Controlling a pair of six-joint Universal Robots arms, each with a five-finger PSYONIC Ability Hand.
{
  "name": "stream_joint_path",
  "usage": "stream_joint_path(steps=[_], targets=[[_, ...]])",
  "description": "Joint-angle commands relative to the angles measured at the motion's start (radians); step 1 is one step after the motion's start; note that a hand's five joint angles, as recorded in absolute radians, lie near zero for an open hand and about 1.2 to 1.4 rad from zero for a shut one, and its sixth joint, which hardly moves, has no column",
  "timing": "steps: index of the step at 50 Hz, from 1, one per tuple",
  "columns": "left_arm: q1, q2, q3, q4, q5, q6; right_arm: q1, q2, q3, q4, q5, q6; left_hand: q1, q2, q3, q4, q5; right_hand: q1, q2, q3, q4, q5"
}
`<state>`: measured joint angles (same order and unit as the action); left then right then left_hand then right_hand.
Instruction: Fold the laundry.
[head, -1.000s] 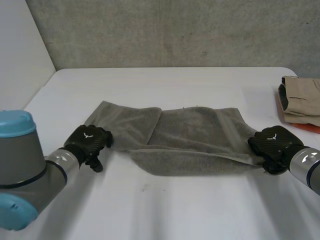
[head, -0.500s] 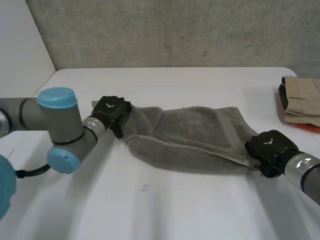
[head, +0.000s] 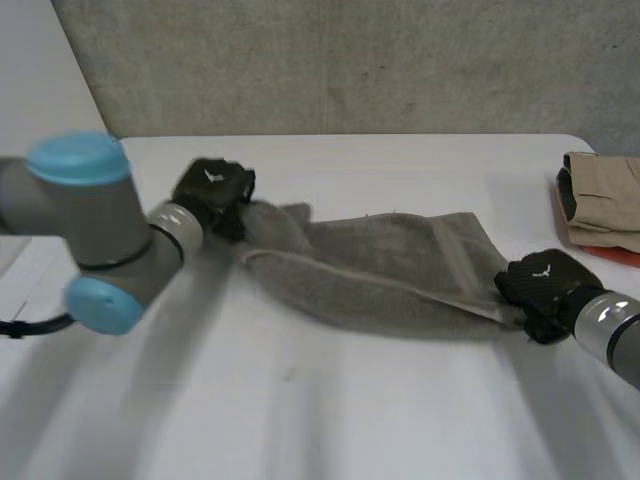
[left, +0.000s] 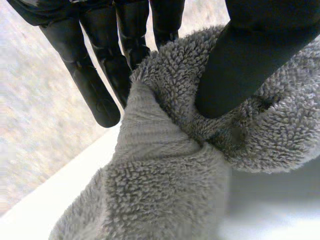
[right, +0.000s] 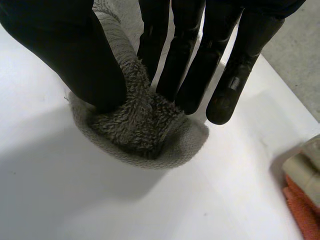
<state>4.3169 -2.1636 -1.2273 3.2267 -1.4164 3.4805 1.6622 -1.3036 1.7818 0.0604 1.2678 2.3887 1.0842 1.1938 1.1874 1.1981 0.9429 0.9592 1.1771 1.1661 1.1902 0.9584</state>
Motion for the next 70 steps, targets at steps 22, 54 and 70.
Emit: stream_joint_path(steps=[22,54,70], targets=[[-0.011,-0.163,0.187,-0.113,-0.125,0.241,0.146,0.175,-0.228,0.070,0.096,0.063,-0.758,-0.868,-0.861,-0.872,-0.791,0.437,0.219,0.230,0.206,0.263],[0.021,0.085,-0.310,0.062,-0.125,-0.052,0.146,0.171,-0.154,0.002,0.097,0.066,-0.528,-0.637,-0.631,-0.641,-0.561,0.437,0.219,0.230,0.206,0.263],[0.047,0.083,-0.254,0.065,-0.128,-0.037,0.148,0.103,-0.166,0.036,0.114,0.035,0.312,0.202,0.209,0.198,0.279,0.437,0.219,0.230,0.206,0.263]])
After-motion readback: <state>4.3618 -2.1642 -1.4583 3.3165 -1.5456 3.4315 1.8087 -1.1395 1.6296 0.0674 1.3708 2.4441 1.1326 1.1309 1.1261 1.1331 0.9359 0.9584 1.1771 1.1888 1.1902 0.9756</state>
